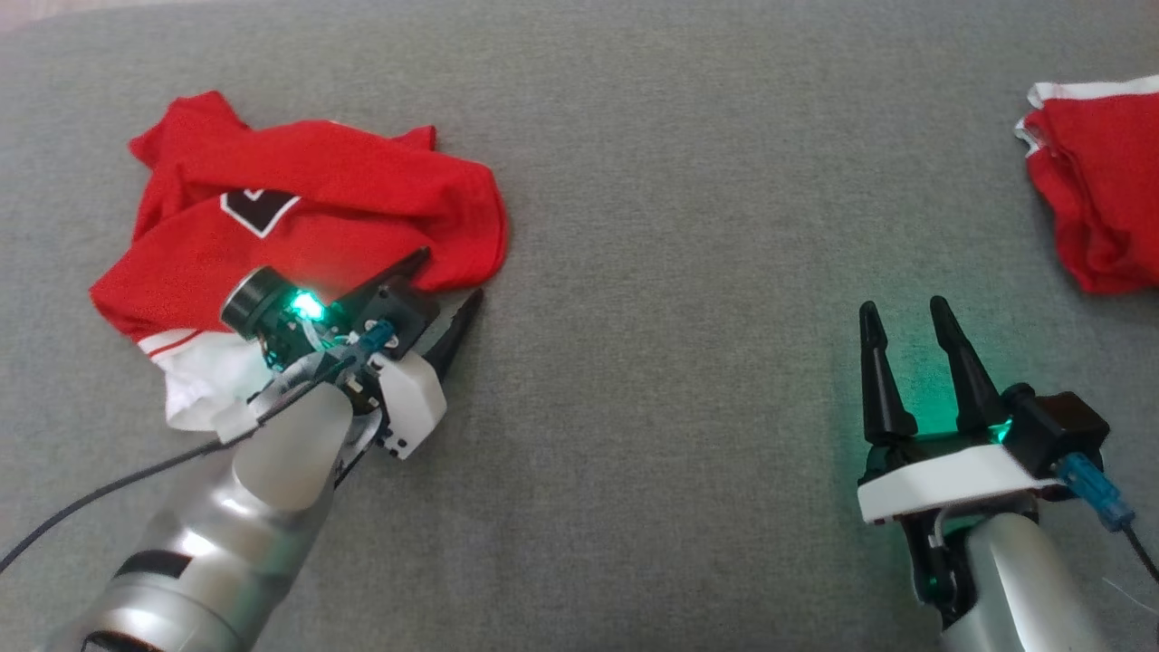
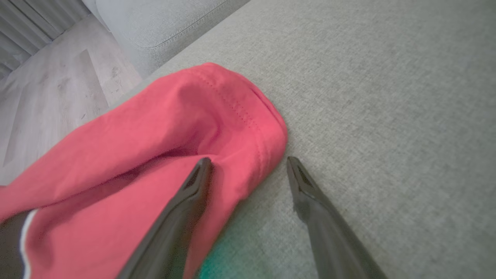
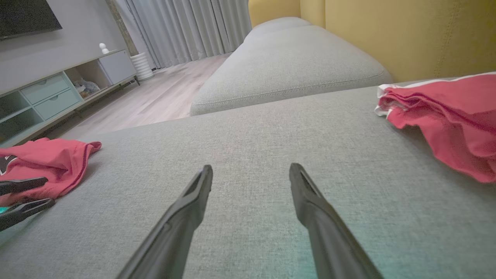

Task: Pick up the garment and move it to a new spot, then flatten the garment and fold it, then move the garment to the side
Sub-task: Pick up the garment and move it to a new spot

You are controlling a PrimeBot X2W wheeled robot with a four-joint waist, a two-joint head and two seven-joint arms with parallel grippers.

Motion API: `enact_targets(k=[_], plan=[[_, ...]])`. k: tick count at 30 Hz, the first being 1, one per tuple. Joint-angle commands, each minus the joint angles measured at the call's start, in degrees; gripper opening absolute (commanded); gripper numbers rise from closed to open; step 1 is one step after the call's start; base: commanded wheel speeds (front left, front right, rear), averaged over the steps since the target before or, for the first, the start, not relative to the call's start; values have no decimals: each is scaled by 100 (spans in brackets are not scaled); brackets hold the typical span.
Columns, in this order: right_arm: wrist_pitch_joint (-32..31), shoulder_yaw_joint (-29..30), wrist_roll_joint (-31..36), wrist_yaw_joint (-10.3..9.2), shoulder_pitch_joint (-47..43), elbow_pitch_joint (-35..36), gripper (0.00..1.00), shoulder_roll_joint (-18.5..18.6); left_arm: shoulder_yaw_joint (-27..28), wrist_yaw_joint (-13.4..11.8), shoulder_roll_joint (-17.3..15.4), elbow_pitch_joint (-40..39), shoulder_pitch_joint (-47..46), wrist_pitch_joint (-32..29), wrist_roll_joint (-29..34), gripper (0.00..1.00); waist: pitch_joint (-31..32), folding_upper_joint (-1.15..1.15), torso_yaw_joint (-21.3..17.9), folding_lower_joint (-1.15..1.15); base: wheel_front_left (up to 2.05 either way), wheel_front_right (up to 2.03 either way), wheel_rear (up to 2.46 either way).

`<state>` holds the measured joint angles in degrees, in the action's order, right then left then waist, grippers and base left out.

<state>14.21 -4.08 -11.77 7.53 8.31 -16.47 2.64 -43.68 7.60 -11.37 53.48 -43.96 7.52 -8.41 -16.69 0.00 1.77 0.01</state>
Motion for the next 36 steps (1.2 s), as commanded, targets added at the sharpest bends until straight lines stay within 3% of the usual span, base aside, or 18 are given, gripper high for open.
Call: enact_targets(k=[1, 5, 7, 15, 25, 36], plan=[[79, -130, -43, -4, 159, 189, 100, 24, 83, -12, -209, 22, -289, 45, -111, 100, -32, 0, -62, -1, 0, 0, 0], [79, -159, -62, -4, 164, 171, 100, 24, -34, -12, -191, 205, -355, 75, -212, 100, -26, 0, -112, -1, 0, 0, 0], [79, -163, -73, -4, 172, 160, 100, 24, -57, -11, -159, 282, -407, 169, -301, 0, -4, 0, -134, -1, 0, 0, 0], [79, -209, -140, -4, 108, 68, 100, 24, 234, -28, -48, 45, -545, 710, -684, 0, 376, 0, -234, -1, 0, 0, 0], [79, -327, -331, -4, -64, -8, 100, 24, 827, -17, -253, -1817, -728, 746, -1164, 0, 916, 0, -484, -1, 0, 0, 0], [79, -507, -665, -4, -87, 28, 100, 24, 545, -12, -549, -3270, -559, 46, -1591, 0, 1052, 0, -941, -1, 0, 0, 0]])
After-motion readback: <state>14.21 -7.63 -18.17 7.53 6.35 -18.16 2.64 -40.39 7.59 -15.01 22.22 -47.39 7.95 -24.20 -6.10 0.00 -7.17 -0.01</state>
